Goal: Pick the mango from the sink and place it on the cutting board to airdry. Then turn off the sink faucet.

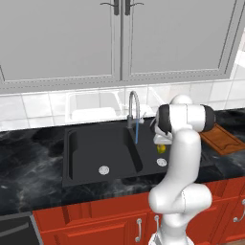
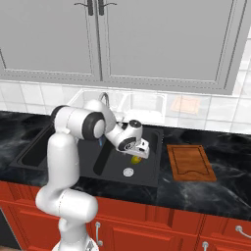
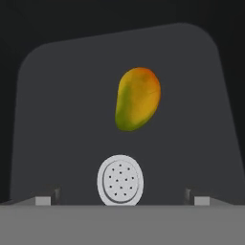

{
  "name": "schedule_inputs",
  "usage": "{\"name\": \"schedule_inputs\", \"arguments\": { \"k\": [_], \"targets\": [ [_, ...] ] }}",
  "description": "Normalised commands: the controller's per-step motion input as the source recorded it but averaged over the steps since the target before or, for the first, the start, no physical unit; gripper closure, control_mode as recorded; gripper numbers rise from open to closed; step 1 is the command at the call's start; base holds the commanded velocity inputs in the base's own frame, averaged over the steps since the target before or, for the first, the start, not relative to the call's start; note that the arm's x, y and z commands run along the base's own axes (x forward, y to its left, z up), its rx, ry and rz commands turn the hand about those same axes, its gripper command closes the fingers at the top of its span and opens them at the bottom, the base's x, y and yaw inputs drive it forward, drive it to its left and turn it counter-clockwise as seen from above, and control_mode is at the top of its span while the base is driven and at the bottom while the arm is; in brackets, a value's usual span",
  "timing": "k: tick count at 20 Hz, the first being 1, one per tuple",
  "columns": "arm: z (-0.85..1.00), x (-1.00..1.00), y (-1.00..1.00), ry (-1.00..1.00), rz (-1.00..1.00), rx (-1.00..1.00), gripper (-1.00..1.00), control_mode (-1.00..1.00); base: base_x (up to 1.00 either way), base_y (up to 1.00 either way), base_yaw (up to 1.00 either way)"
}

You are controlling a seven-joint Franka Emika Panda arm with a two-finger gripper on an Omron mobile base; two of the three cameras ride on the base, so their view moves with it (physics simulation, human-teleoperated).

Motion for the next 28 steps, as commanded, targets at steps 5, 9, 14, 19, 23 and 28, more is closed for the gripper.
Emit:
{"name": "schedule_inputs", "arguments": {
  "k": [5, 9, 14, 19, 23, 28],
  "targets": [
    [-0.23, 0.16, -0.02, 0.00, 0.00, 0.00, -1.00, -1.00, 0.00, 0.00, 0.00],
    [-0.23, 0.14, -0.04, 0.00, 0.00, 0.00, -1.00, -1.00, 0.00, 0.00, 0.00],
    [-0.18, 0.14, -0.05, 0.00, 0.00, 0.00, -1.00, -1.00, 0.00, 0.00, 0.00],
    [-0.10, 0.16, -0.07, 0.00, 0.00, 0.00, -1.00, -1.00, 0.00, 0.00, 0.00],
    [-0.08, 0.17, -0.05, 0.00, 0.00, 0.00, -1.00, -1.00, 0.00, 0.00, 0.00],
    [-0.09, 0.20, -0.01, 0.00, 0.00, 0.00, -1.00, -1.00, 0.00, 0.00, 0.00]
  ]
}}
